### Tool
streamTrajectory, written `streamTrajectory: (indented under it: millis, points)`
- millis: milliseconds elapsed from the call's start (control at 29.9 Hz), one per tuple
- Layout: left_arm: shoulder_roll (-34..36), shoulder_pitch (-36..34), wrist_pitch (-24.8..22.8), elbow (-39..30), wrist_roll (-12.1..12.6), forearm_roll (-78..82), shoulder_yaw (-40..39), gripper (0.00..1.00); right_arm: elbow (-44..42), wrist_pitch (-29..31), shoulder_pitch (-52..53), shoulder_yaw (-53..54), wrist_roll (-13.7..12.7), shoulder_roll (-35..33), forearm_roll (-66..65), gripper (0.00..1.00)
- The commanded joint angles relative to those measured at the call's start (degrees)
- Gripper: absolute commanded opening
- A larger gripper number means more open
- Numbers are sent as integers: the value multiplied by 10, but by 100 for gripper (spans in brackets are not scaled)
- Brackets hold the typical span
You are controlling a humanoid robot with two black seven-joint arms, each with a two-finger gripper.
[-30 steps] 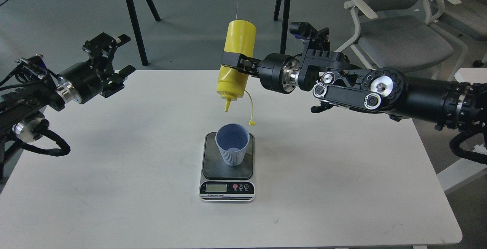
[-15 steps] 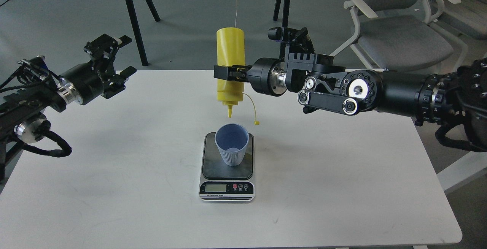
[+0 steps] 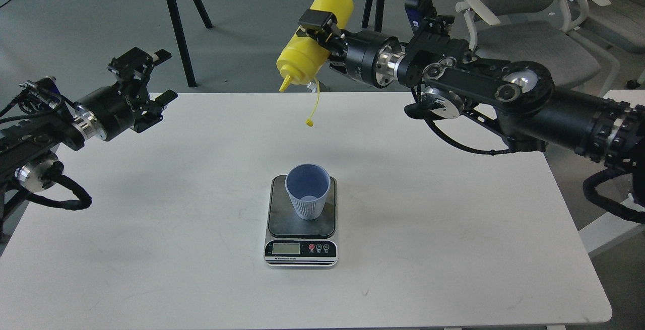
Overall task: Pour seasoning into cup on scale with both arms
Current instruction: 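Turn the yellow bottle upright and lower it back onto the table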
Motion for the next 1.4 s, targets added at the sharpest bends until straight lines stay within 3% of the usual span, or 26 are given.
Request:
streamTrajectory:
  millis: [0, 267, 435, 635, 802, 1371]
  points:
    - [1, 0, 0, 0, 0, 0, 0, 100, 1, 59, -53, 130, -11, -58, 107, 8]
    - [-3, 0, 1, 0, 0, 1, 1, 100, 54, 179, -223, 296, -9, -175, 383, 8]
    - [-4, 1, 1, 0, 0, 1, 1, 100, 128, 204, -393, 422, -9, -180, 485, 8]
    - [-4, 5, 1, 0, 0, 1, 1, 100, 154, 204, -558, 448, -7, -128, 493, 8]
    - [-4, 7, 1, 0, 0, 1, 1, 100, 154, 204, -634, 441, -7, -87, 487, 8]
    - [-6, 12, 1, 0, 0, 1, 1, 100, 148, 204, -695, 416, -11, -49, 458, 9]
